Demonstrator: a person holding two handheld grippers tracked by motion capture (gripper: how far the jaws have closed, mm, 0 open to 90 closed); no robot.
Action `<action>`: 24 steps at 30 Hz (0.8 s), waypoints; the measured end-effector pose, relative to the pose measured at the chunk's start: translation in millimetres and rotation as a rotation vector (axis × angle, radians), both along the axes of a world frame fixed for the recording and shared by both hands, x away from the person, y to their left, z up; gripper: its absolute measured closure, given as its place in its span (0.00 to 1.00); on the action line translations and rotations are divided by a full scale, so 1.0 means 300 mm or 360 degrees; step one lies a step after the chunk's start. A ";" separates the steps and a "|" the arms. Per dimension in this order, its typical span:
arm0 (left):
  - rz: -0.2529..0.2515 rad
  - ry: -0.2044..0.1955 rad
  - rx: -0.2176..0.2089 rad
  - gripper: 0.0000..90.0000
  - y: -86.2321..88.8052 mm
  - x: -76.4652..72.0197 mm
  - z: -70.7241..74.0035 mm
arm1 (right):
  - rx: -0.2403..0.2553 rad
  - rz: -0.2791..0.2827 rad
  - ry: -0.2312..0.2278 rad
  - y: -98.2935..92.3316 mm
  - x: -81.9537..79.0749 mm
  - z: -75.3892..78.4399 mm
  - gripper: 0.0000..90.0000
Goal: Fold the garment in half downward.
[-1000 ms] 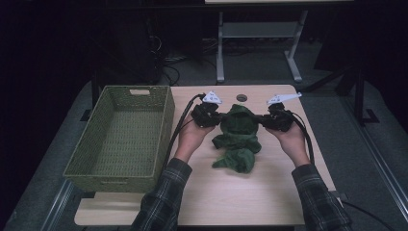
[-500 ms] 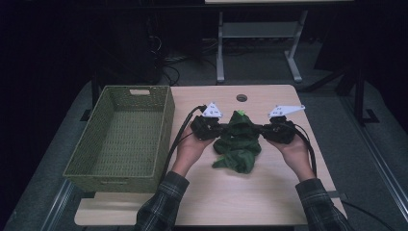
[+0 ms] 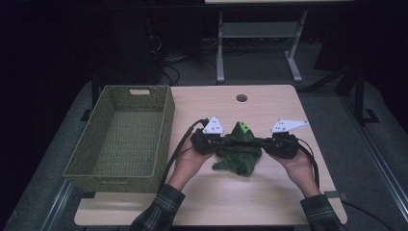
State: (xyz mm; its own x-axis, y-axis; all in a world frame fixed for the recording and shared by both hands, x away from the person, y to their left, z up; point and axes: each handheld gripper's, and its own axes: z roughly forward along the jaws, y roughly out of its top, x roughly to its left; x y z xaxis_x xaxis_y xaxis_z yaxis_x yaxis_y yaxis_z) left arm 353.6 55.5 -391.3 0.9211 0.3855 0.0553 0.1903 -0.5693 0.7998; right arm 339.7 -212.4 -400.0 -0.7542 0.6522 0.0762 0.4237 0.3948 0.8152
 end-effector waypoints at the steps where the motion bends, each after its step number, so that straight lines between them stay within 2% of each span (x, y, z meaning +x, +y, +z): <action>1: -0.0017 0.0000 0.0004 0.97 0.002 -0.010 -0.009 | 0.0002 0.0010 0.0014 0.000 -0.009 -0.004 0.97; 7: -0.0086 0.0023 0.0016 0.97 0.009 -0.061 -0.058 | -0.0050 0.0067 0.0052 0.001 -0.069 -0.038 0.97; 9: -0.0120 0.0024 0.0032 0.97 0.014 -0.076 -0.074 | -0.0044 0.0084 0.0064 -0.003 -0.091 -0.048 0.97; 11: -0.0138 0.0039 0.0017 0.96 0.018 -0.090 -0.091 | -0.0071 0.0096 0.0078 -0.005 -0.105 -0.054 0.97; 12: -0.0151 0.0041 0.0029 0.97 0.020 -0.096 -0.097 | -0.0057 0.0107 0.0068 -0.008 -0.114 -0.057 0.97; 13: -0.0160 0.0042 0.0036 0.96 0.020 -0.102 -0.103 | -0.0042 0.0115 0.0092 -0.010 -0.122 -0.060 0.97; 15: -0.0188 0.0040 0.0052 0.96 0.019 -0.115 -0.112 | -0.0052 0.0131 0.0104 -0.010 -0.133 -0.069 0.97; 17: -0.0216 0.0044 0.0074 0.96 0.015 -0.127 -0.123 | -0.0090 0.0148 0.0149 -0.002 -0.147 -0.082 0.97; 18: -0.0224 0.0049 0.0071 0.96 0.011 -0.133 -0.132 | -0.0117 0.0159 0.0139 0.000 -0.154 -0.088 0.97; 20: -0.0239 0.0066 0.0090 0.97 0.008 -0.140 -0.147 | -0.0124 0.0173 0.0184 0.006 -0.166 -0.097 0.97; 24: -0.0266 0.0083 0.0111 0.97 0.006 -0.155 -0.173 | -0.0187 0.0205 0.0220 0.009 -0.183 -0.110 0.97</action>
State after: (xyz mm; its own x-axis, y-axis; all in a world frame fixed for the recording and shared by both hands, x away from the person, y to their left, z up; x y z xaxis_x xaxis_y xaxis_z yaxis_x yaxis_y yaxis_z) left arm 307.0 57.4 -443.1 0.9743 0.2236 0.0272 0.1283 -0.6502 0.7488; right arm 284.8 -209.8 -433.0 -0.8196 0.5615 0.1138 0.4680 0.5416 0.6983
